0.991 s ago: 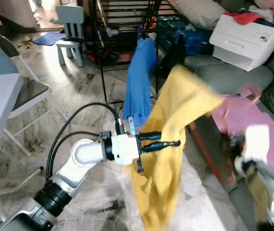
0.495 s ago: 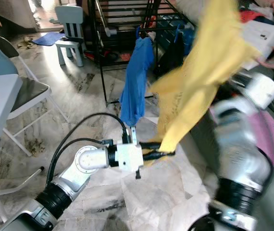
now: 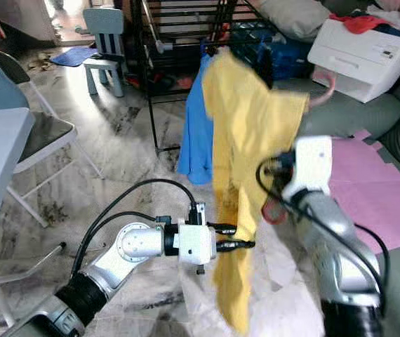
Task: Hang hanger
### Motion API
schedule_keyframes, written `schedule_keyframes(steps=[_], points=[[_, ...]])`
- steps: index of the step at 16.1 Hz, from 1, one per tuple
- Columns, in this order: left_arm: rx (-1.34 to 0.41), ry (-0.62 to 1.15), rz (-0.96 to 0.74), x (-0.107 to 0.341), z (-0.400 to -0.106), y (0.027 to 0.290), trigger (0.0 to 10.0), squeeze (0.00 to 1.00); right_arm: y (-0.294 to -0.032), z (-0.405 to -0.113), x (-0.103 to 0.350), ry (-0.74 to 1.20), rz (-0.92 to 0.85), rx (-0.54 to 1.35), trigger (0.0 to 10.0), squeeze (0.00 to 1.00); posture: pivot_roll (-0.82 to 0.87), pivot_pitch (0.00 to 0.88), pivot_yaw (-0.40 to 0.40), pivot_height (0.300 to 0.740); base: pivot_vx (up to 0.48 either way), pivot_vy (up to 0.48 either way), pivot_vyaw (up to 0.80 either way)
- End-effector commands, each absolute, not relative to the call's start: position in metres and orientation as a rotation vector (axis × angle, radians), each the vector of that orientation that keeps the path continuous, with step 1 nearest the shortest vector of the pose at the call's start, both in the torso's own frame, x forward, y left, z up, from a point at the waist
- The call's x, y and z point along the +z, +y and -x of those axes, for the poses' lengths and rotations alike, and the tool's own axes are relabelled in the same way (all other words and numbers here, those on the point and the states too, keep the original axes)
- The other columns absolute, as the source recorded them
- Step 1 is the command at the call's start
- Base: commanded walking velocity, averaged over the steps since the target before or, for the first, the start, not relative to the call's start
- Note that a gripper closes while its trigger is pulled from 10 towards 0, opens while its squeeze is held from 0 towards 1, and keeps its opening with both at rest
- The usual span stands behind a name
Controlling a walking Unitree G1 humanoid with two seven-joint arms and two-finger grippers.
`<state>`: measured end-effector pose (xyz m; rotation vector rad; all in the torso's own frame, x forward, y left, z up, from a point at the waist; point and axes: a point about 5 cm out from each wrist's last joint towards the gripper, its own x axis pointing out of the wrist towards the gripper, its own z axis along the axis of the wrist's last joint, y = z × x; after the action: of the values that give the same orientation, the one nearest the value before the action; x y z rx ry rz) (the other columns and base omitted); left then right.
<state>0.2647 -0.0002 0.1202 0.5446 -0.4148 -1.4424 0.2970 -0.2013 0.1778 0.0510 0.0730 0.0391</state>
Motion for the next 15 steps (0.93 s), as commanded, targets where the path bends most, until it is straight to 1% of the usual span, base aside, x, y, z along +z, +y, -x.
schedule_keyframes(steps=[1,3,5,9,10,11,14,15], points=[[-1.462,-0.405,-0.538,0.119,-0.263,-0.001,10.0,1.00,-0.199,-0.293,0.197,-0.039,0.014,0.066,10.0,0.00,-0.04,0.000,-0.035,0.740,0.000,0.000,0.00],[-1.480,-0.399,-0.528,0.119,-0.261,-0.001,10.0,1.00,-0.204,-0.290,0.193,-0.040,0.093,0.061,10.0,0.00,-0.04,0.000,-0.035,0.740,0.000,0.000,0.00],[-1.483,-0.378,-0.529,0.118,-0.262,0.002,10.0,1.00,-0.210,-0.288,0.190,-0.046,0.113,0.051,10.0,0.00,-0.04,0.000,-0.037,0.740,0.000,0.000,0.00],[-1.425,-0.309,-0.516,0.111,-0.268,0.020,10.0,1.00,-0.225,-0.281,0.178,-0.043,0.186,0.029,10.0,0.00,-0.03,0.000,-0.041,0.740,0.000,0.000,0.00],[-1.393,-0.287,-0.489,0.110,-0.271,0.024,10.0,1.00,-0.227,-0.281,0.176,-0.050,0.192,0.011,10.0,0.00,-0.03,0.000,-0.039,0.740,0.000,0.000,0.00],[-1.385,-0.288,-0.483,0.110,-0.271,0.025,10.0,1.00,-0.228,-0.281,0.176,-0.051,0.199,0.004,10.0,0.00,-0.03,0.000,-0.039,0.740,0.000,0.000,0.00],[-1.367,-0.298,-0.498,0.112,-0.274,0.033,10.0,1.00,-0.239,-0.282,0.174,-0.070,0.235,-0.064,10.0,0.00,-0.03,0.000,-0.036,0.740,0.000,0.000,0.00],[-1.375,-0.282,-0.537,0.110,-0.274,0.035,10.0,1.00,-0.243,-0.284,0.175,-0.081,0.236,-0.089,10.0,0.00,-0.02,0.000,-0.036,0.740,0.000,0.000,0.00]])
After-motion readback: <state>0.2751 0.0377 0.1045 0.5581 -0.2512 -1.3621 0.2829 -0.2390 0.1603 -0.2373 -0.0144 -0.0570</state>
